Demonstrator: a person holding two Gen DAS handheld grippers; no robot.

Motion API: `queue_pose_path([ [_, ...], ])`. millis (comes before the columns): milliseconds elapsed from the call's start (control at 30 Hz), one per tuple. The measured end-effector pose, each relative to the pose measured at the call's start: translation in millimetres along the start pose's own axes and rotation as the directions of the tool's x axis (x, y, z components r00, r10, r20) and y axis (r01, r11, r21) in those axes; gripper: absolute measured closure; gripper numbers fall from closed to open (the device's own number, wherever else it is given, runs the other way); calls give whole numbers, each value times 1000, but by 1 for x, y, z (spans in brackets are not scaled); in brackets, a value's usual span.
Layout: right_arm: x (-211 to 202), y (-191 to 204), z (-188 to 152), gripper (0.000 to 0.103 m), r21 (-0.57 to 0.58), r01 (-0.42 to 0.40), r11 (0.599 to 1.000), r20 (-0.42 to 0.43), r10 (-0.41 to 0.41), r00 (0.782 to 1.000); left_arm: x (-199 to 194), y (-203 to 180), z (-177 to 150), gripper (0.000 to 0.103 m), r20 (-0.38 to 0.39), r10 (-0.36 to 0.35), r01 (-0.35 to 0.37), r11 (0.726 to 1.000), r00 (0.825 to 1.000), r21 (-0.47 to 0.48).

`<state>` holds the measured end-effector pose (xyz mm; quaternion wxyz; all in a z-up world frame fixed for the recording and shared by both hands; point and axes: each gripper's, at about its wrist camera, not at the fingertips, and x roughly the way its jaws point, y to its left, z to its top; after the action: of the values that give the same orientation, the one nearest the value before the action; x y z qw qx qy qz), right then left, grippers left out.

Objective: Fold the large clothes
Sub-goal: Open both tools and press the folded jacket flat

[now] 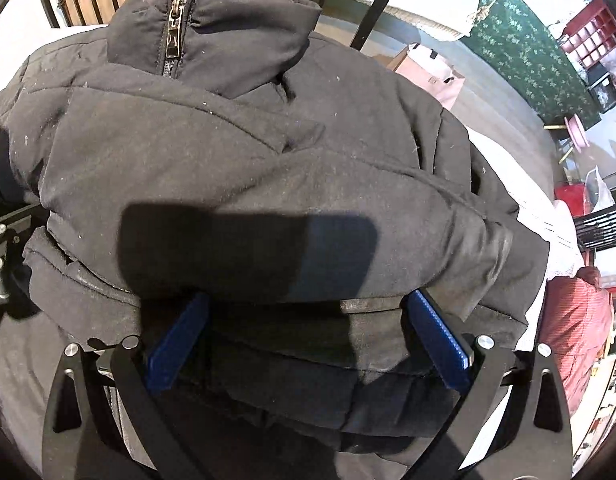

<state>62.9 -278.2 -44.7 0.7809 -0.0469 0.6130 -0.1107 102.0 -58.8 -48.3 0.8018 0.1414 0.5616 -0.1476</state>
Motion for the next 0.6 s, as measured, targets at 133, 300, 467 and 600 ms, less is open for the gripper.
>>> queue_pose_path([
  [133, -3, -5, 8, 5, -8, -26, 1000, -58, 25, 998, -17, 1, 1, 5, -46, 13, -11, 1000, 999, 29],
  [300, -17, -22, 13, 5, 25, -57, 998, -42, 58, 997, -53, 5, -23, 6, 18, 11, -10, 1000, 1000, -14],
  [467, -44, -38, -14, 5, 33, -93, 995, 29, 92, 995, -92, 25, -91, 10, 62, -18, 20, 999, 998, -37],
  [600, -55, -55, -58, 5, 86, -139, 987, 36, 136, 990, -110, 54, -164, 18, 5, -31, 31, 998, 1000, -49],
])
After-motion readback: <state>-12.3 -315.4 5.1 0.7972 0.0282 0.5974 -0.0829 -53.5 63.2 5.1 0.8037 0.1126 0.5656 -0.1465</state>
